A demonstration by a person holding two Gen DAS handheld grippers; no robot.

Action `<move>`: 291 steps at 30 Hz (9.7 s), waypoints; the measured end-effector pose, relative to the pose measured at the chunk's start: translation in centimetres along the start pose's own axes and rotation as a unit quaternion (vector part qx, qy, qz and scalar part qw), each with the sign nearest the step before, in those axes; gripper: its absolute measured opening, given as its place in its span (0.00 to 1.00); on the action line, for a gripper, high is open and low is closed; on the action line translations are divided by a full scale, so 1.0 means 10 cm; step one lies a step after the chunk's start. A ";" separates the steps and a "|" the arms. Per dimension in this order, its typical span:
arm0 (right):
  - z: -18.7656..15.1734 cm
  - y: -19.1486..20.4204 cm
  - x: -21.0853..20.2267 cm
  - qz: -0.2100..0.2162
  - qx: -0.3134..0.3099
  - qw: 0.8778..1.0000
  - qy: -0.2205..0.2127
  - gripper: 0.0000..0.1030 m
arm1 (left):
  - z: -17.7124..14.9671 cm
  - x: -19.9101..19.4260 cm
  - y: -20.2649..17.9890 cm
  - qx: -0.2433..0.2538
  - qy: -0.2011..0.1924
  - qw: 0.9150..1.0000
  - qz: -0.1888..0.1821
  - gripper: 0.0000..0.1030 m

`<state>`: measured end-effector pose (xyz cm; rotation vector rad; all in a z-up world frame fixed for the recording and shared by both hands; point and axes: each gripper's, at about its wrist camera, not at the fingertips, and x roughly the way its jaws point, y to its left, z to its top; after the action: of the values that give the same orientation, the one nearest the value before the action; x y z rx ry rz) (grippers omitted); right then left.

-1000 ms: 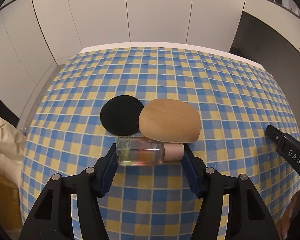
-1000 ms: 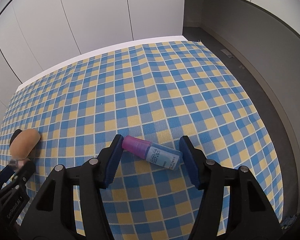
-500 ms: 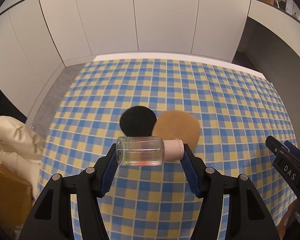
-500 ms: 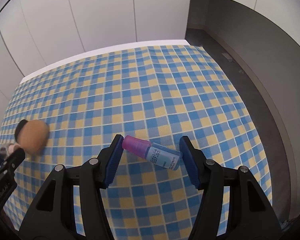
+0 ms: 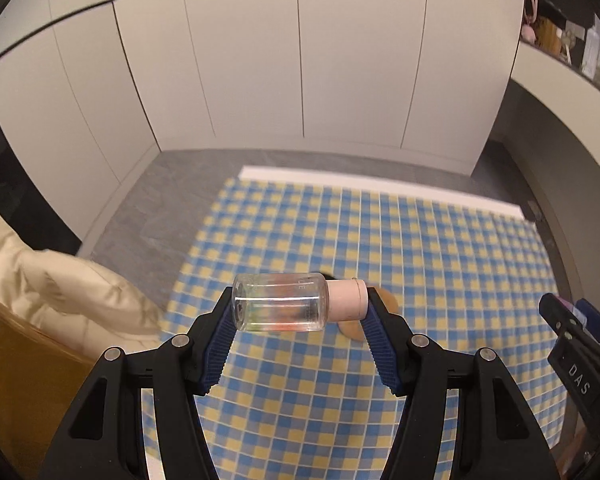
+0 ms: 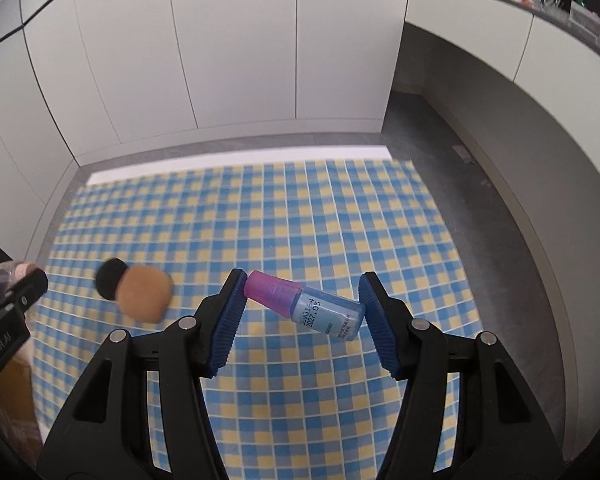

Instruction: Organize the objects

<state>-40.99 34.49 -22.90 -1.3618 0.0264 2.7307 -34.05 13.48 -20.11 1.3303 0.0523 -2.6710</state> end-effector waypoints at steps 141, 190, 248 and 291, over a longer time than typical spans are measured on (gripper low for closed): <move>-2.52 -0.20 -3.94 0.120 -0.073 0.990 -0.002 0.59 | -1.92 -3.33 1.49 0.004 -0.033 0.999 -0.033 0.59; -2.67 2.14 -3.84 0.291 -0.285 0.913 0.030 0.59 | -2.58 -3.45 3.16 -0.178 0.005 0.977 0.116 0.59; -2.20 4.55 -2.86 0.330 -0.378 0.863 0.054 0.59 | -1.92 -1.93 4.61 -0.311 0.033 0.937 0.152 0.59; -2.15 4.73 -2.41 0.331 -0.345 0.875 0.079 0.92 | -2.03 -1.71 4.82 -0.349 0.039 0.920 0.171 0.95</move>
<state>-13.65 -15.60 -17.81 -2.0690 -0.6560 3.3469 -0.39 -29.91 -16.88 1.0721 0.6515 -2.0036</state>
